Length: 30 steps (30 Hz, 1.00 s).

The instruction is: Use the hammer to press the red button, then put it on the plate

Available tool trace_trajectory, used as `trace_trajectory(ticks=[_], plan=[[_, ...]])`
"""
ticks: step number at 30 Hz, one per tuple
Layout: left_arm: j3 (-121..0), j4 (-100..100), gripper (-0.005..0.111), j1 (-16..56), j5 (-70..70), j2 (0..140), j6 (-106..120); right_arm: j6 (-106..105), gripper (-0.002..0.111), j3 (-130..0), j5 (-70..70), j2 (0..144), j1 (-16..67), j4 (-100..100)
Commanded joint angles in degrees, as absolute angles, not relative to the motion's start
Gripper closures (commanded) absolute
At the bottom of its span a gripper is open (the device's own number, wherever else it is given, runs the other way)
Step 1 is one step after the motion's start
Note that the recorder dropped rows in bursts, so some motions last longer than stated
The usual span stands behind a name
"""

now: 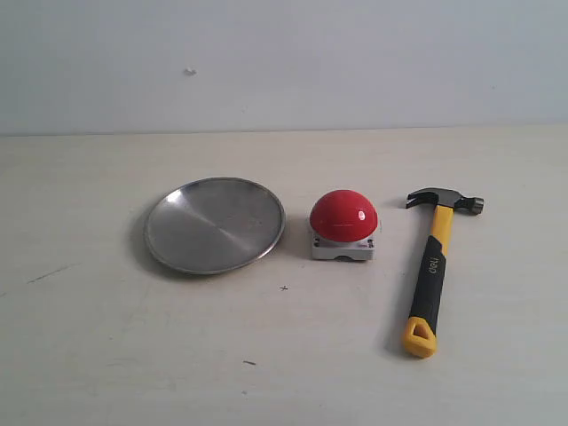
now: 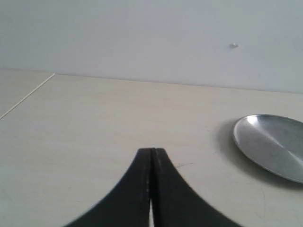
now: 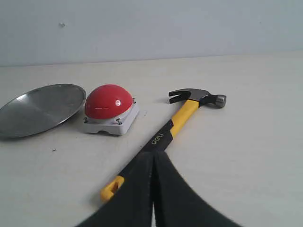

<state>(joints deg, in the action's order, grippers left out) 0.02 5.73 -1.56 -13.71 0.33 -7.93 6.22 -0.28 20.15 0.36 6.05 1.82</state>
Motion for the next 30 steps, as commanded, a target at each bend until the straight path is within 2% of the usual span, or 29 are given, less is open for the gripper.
trace_trajectory(ticks=[1, 8, 18, 20, 23, 26, 30], plan=[[0.00, 5.94, 0.107, -1.72, -13.86, 0.00, -7.72, 4.16, 0.108, 0.00, 15.63, 0.00, 6.01, -1.15], [0.00, 5.94, 0.107, -1.72, -13.86, 0.00, -7.72, 4.20, 0.108, 0.00, -1.77, 0.00, 6.01, -0.50], [0.00, 5.94, 0.107, -1.72, -13.86, 0.00, -7.60, 11.89, 0.108, 0.00, -34.20, 0.00, 6.01, 3.41], [0.00, 5.94, 0.107, -1.72, -13.86, 0.00, -7.60, 10.98, 0.108, -3.19, -33.03, 0.57, 6.01, 10.42], [0.00, 5.94, 0.107, -1.72, -13.86, 0.00, -7.60, -1.76, 0.108, -11.00, -26.16, 6.34, 6.01, 21.66], [0.00, 5.94, 0.107, -1.72, -13.86, 0.00, -7.60, -14.78, 0.108, -20.63, -18.61, 16.82, 6.01, 33.89], [0.00, 5.94, 0.107, -1.72, -13.86, 0.00, -7.60, -27.71, 0.108, -33.10, -10.14, 37.54, 6.01, 46.27]])
